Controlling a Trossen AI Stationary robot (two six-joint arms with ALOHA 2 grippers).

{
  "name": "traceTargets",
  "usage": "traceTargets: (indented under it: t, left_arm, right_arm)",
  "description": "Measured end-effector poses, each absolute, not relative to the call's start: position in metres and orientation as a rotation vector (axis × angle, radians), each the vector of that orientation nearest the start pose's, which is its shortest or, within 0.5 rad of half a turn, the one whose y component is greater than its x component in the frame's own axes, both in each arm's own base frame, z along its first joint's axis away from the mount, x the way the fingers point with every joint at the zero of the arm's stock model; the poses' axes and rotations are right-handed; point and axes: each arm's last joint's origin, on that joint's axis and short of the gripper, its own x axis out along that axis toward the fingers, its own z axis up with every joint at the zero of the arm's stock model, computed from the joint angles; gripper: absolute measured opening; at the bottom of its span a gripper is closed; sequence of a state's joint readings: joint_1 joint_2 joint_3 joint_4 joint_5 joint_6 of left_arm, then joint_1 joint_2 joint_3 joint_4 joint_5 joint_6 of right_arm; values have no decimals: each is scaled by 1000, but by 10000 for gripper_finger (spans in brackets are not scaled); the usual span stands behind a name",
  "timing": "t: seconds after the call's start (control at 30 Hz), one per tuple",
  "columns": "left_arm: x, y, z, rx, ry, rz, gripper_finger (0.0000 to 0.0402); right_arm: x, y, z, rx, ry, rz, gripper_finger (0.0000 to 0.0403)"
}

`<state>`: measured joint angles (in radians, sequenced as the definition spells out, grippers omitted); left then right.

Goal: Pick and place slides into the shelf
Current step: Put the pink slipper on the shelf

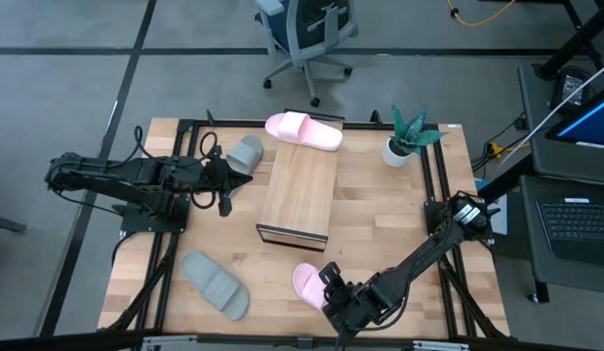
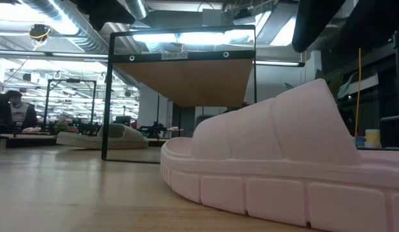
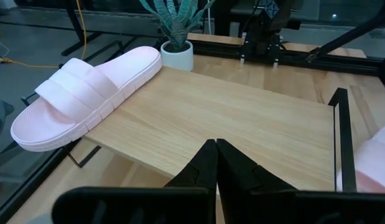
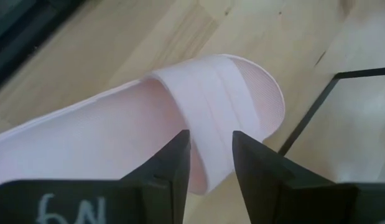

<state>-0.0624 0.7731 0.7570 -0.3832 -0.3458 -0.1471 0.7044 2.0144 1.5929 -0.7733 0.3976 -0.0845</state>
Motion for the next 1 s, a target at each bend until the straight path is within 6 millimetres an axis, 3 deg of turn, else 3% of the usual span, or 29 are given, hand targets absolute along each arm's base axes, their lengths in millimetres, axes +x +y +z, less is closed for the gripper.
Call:
traceTargets:
  t: [0.27,1.0]
  left_arm:
    - [165,0,307,-63,371,308,0]
    - [165,0,307,-63,371,308,0]
  right_arm:
    - [325,263,207,-635,998,294,122]
    - [325,267,196,-791,997,347,122]
